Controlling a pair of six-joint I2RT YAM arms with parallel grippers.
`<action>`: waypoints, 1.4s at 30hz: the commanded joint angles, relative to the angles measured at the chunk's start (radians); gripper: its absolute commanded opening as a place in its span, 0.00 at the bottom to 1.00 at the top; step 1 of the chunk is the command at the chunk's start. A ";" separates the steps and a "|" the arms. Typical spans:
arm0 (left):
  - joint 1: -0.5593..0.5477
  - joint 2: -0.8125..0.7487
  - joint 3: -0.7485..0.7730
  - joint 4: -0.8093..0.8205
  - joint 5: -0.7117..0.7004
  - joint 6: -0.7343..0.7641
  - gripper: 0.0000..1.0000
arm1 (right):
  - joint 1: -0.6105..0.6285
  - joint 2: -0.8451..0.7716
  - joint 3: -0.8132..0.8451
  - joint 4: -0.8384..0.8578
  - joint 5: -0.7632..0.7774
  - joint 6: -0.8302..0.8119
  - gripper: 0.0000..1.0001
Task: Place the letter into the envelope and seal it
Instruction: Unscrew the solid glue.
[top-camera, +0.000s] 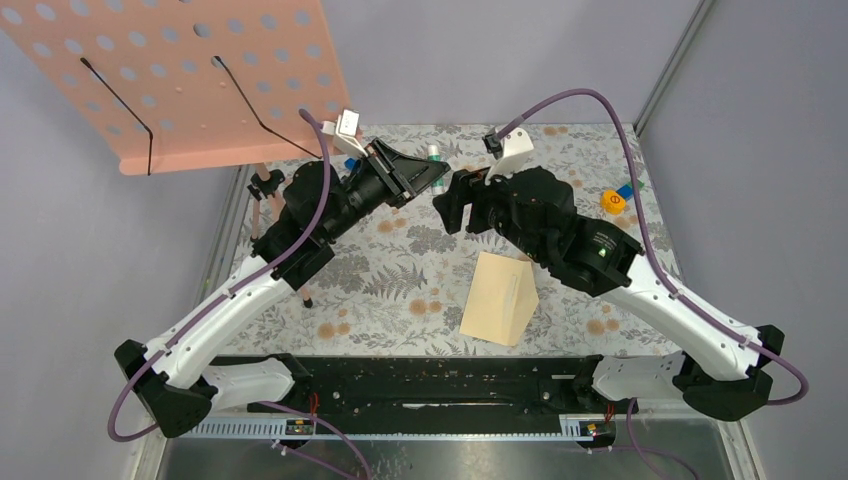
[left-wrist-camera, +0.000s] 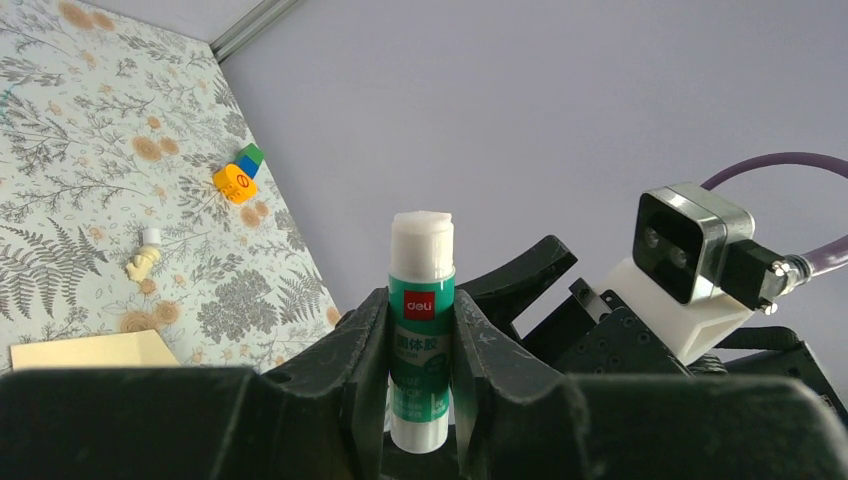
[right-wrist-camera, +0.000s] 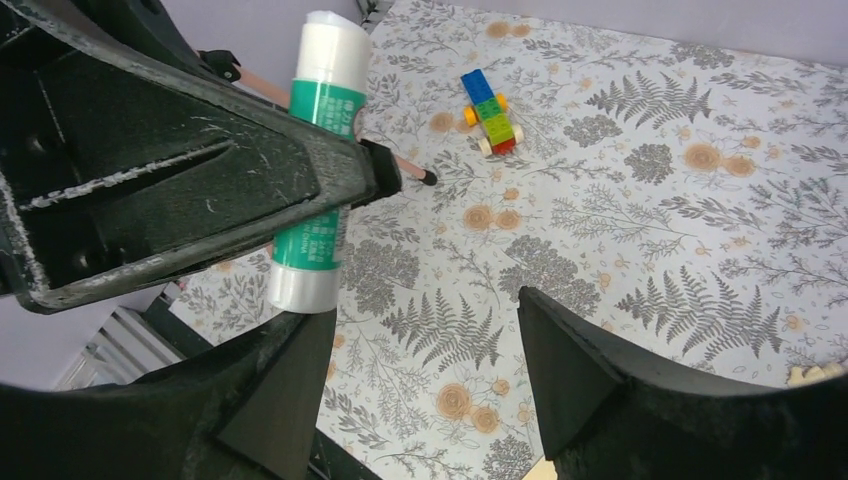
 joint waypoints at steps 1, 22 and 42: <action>-0.002 -0.028 -0.007 0.049 0.021 0.024 0.00 | -0.031 -0.023 0.024 0.007 0.058 -0.020 0.73; -0.002 -0.016 -0.001 0.063 0.046 0.021 0.00 | -0.028 0.024 0.064 0.072 -0.097 -0.027 0.79; -0.002 -0.038 -0.016 0.057 0.032 0.029 0.00 | -0.100 -0.054 -0.042 0.054 -0.104 -0.051 0.69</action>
